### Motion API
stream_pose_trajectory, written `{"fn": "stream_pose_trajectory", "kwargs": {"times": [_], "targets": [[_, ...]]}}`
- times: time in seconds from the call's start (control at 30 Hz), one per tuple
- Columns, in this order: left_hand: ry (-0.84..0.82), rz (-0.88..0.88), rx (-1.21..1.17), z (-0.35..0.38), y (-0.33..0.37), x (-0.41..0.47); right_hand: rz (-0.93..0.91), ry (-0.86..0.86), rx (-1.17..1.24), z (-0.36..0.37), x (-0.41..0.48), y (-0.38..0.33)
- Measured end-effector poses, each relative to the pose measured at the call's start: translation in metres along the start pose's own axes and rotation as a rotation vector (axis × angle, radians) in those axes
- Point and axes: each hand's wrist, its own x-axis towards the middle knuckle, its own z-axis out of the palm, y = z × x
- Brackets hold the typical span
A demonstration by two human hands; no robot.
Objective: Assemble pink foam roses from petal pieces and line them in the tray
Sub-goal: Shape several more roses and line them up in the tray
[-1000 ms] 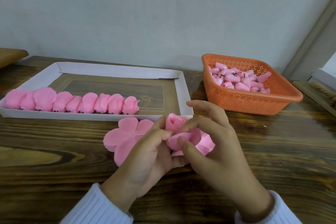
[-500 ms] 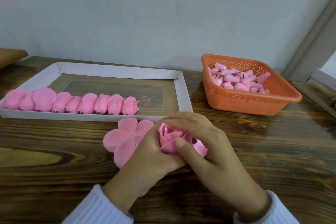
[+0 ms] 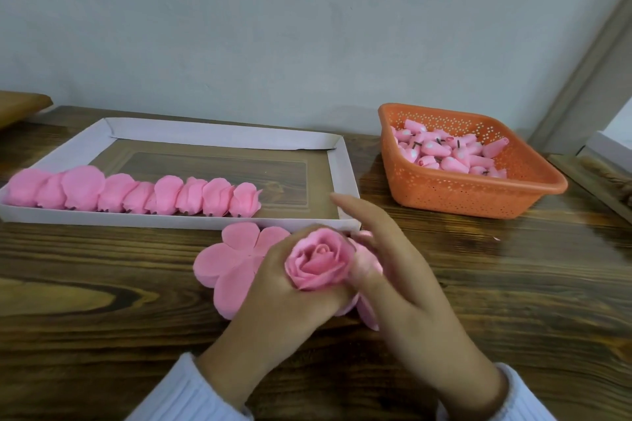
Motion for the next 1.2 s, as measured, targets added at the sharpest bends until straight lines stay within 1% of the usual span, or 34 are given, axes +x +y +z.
{"fn": "stream_pose_trajectory", "kwargs": {"times": [0.03, 0.07, 0.1, 0.13, 0.17, 0.23, 0.37, 0.47, 0.6, 0.7, 0.83, 0.87, 0.93, 1.07, 1.13, 1.2], "targets": [[-0.142, 0.131, 0.0, -0.002, 0.002, 0.012, 0.095, 0.05, 0.134, 0.0, 0.0, 0.001], [-0.119, 0.225, -0.068, -0.005, -0.004, 0.012, 0.188, 0.081, 0.234, -0.001, 0.001, 0.003], [-0.086, 0.254, -0.139, -0.013, -0.004, 0.015, 0.273, 0.067, 0.326, -0.001, 0.001, 0.005], [-0.068, 0.315, -0.164, -0.005, -0.004, 0.016, 0.34, 0.018, 0.433, 0.0, 0.002, 0.007], [-0.077, 0.329, -0.232, -0.007, -0.009, 0.017, 0.383, -0.04, 0.542, 0.002, 0.003, 0.006], [-0.106, 0.261, -0.348, -0.005, -0.01, 0.017, 0.419, -0.12, 0.718, 0.009, 0.005, 0.003], [-0.106, 0.164, -0.34, -0.006, -0.011, 0.015, 0.439, -0.194, 0.926, 0.02, 0.001, 0.006], [-0.159, 0.133, -0.296, -0.008, -0.014, 0.015, 0.443, -0.19, 0.989, 0.025, 0.0, 0.007], [-0.229, 0.198, -0.239, -0.006, -0.01, 0.014, 0.535, -0.136, 0.957, 0.025, 0.003, 0.01], [-0.179, 0.154, -0.269, -0.003, -0.007, 0.013, 0.589, -0.138, 0.912, 0.024, 0.004, 0.016], [-0.037, 0.063, -0.288, -0.001, -0.01, 0.017, 0.547, -0.202, 1.031, 0.023, 0.003, 0.018], [-0.028, 0.066, -0.281, -0.001, -0.01, 0.017, 0.521, -0.204, 1.06, 0.023, 0.002, 0.019], [-0.067, 0.102, -0.257, 0.0, -0.011, 0.017, 0.507, -0.182, 1.081, 0.023, 0.001, 0.02], [-0.126, 0.18, -0.224, -0.001, -0.011, 0.017, 0.593, -0.16, 1.061, 0.024, 0.003, 0.022], [-0.123, 0.229, -0.23, 0.0, -0.011, 0.019, 0.599, -0.158, 1.029, 0.026, 0.003, 0.022], [-0.081, 0.231, -0.243, 0.0, -0.012, 0.02, 0.555, -0.152, 1.071, 0.027, 0.001, 0.021]]}}
